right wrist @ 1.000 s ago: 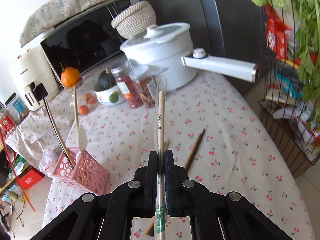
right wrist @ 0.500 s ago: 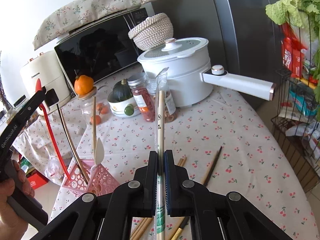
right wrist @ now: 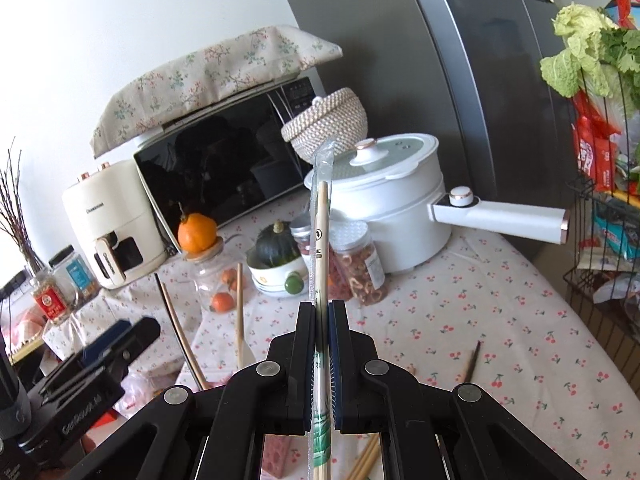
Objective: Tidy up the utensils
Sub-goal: 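Drop the red spoon into the pink basket with the left tool while the right tool lifts the wrapped chopstick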
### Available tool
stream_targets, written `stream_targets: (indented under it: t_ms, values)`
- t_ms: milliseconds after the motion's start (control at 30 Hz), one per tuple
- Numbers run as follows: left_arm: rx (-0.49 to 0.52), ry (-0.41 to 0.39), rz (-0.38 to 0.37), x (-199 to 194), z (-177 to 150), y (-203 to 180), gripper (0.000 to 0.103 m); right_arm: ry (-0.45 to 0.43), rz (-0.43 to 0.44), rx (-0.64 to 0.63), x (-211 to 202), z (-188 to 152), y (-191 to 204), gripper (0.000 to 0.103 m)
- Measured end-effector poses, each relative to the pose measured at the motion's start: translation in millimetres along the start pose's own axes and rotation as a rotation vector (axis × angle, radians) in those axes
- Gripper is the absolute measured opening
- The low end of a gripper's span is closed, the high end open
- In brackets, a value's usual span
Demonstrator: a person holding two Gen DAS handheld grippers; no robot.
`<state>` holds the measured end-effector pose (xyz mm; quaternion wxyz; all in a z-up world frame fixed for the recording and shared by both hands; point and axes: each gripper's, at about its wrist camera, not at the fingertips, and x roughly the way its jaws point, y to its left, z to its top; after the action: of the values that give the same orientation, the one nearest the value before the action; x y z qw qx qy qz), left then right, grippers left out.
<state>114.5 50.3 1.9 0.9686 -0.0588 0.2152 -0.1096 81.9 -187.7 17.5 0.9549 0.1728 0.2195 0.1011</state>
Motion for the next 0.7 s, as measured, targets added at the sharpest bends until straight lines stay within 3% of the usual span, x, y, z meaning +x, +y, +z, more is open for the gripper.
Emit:
stream_targets:
  t_ms: [67, 233, 433, 700]
  values:
    - [-0.047, 0.069, 0.021, -8, 2, 8, 0.077, -0.03, 0.007, 0.003, -3, 1, 9, 0.005]
    - [-0.171, 0.249, 0.066, -19, -2, 37, 0.085, -0.09, 0.011, -0.006, -2, 5, 39, 0.005]
    - [-0.173, 0.31, 0.117, -28, -5, 68, 0.086, -0.176, 0.032, 0.031, 8, 1, 77, 0.005]
    - [-0.176, 0.408, 0.202, -20, -14, 112, 0.086, -0.305, -0.04, 0.03, 46, -30, 121, 0.006]
